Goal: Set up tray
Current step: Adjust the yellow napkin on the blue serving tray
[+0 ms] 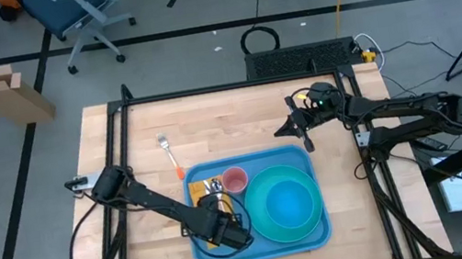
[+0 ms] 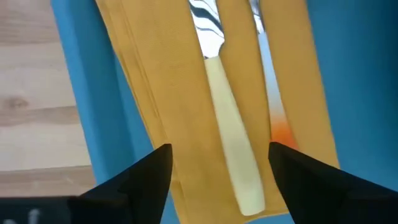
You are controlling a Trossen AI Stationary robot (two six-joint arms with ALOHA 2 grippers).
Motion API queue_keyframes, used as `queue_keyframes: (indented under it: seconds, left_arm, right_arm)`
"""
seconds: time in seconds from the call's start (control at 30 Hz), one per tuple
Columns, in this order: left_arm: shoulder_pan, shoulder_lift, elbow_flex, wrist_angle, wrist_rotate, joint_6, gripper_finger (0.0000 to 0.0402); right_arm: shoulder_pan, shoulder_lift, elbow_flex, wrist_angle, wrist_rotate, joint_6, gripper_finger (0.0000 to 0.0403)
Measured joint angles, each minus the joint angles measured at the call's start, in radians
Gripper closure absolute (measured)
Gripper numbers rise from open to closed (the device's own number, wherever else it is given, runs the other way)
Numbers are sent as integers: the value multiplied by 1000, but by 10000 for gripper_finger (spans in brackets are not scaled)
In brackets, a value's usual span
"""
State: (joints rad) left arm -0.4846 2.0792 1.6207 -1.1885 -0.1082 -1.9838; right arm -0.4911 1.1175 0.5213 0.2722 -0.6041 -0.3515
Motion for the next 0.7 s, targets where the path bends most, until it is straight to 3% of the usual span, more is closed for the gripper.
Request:
queue_keyframes:
  seconds: [0.2,0.37,0.53,0.7]
  left_arm:
    - [-25,0,0,-24,3,7,199]
    - [-54,-2,18,-46,58,162,270]
    - [-84,-2,13,-45,-26,233,318]
    - [-94,7,12,-34,-50,273,341]
  right_arm:
    - [0,0,0,0,0,0,403]
    - [0,0,0,6,0,0,403]
    - [0,0,0,9,0,2,403]
    - [0,0,0,22,0,26,403]
